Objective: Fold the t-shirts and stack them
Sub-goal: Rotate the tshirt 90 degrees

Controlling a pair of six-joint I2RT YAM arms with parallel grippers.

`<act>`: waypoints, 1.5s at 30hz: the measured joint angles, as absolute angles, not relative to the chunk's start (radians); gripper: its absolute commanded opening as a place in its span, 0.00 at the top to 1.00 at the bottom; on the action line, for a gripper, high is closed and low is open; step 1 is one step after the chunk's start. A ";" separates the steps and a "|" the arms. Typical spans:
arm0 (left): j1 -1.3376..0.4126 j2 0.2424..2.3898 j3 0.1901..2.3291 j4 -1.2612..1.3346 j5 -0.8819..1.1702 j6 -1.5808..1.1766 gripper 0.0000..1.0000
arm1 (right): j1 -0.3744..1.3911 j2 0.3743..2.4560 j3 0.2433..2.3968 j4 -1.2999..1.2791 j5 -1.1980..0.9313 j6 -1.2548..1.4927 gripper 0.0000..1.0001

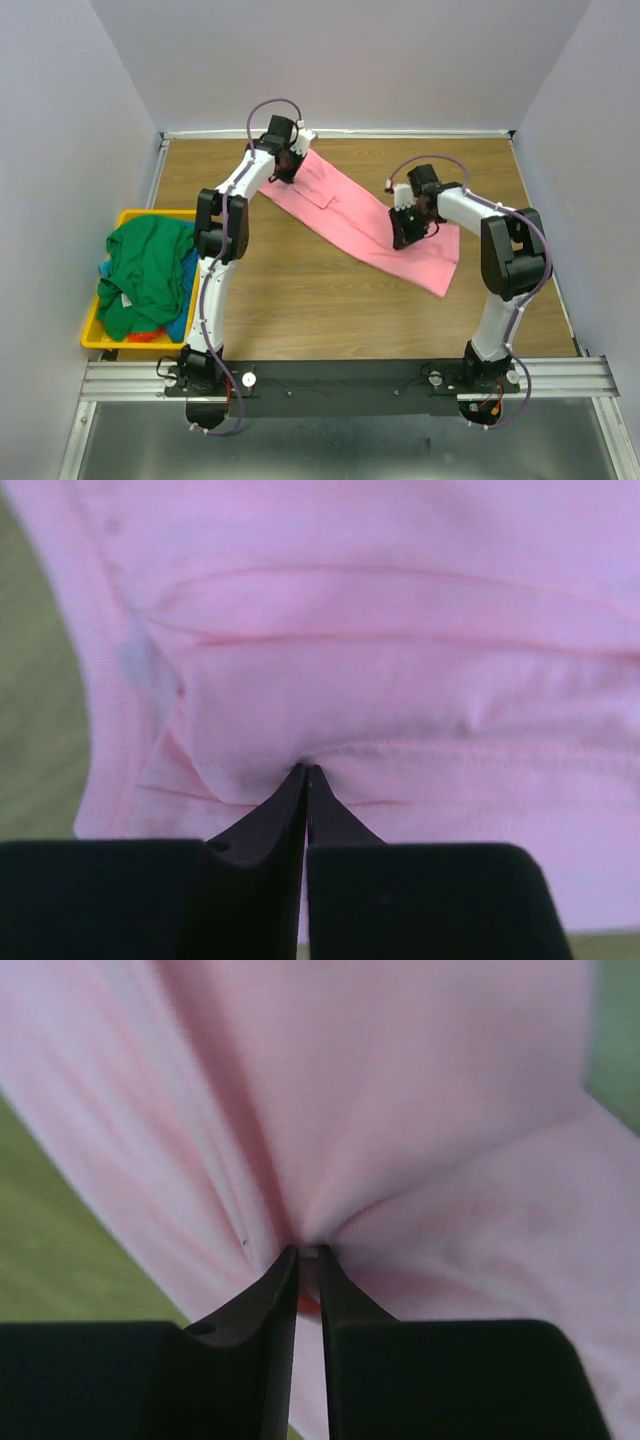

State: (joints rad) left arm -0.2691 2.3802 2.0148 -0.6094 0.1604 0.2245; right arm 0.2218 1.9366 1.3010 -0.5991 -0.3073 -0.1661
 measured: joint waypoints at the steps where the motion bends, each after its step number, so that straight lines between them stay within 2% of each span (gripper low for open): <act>1: -0.268 2.449 2.152 -0.636 0.141 0.237 0.85 | 0.247 1.915 1.272 -0.624 -0.340 -0.156 0.79; 3: -0.266 2.521 2.304 -0.648 0.126 0.249 0.81 | 0.288 1.894 1.250 -0.673 -0.391 -0.145 0.78; 6: -0.263 2.503 2.337 -0.646 0.123 0.257 0.79 | 0.272 1.893 1.283 -0.741 -0.432 -0.139 0.79; 11: -0.263 2.331 2.154 -0.631 0.165 0.240 0.80 | 0.170 1.898 1.400 -0.770 -0.398 -0.175 0.80; 15: -0.271 2.245 2.019 -0.606 0.215 0.202 0.83 | 0.170 1.932 1.413 -0.772 -0.374 -0.207 0.84; 24: -0.283 2.263 1.853 -0.622 0.286 0.162 0.85 | 0.176 1.954 1.315 -0.786 -0.364 -0.247 0.88; 28: -0.286 2.315 1.898 -0.637 0.303 0.159 0.86 | 0.186 1.919 1.249 -0.778 -0.393 -0.244 0.88; 32: -0.290 2.395 2.025 -0.648 0.319 0.162 0.86 | 0.269 1.872 1.159 -0.781 -0.465 -0.224 0.87; 38: -0.301 2.589 2.367 -0.691 0.330 0.205 0.80 | 0.397 1.858 1.108 -0.797 -0.583 -0.184 0.82; 41: -0.303 2.598 2.381 -0.688 0.330 0.225 0.77 | 0.384 1.849 1.141 -0.820 -0.585 -0.176 0.81; 45: -0.300 2.489 2.214 -0.635 0.343 0.228 0.76 | 0.331 1.860 1.306 -0.829 -0.583 -0.175 0.82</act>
State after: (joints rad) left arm -0.3004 2.4893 2.2143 -0.6346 0.3431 0.2276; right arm 0.3305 1.8595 1.3056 -0.8291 -0.5835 -0.1753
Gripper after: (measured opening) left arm 0.240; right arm 0.185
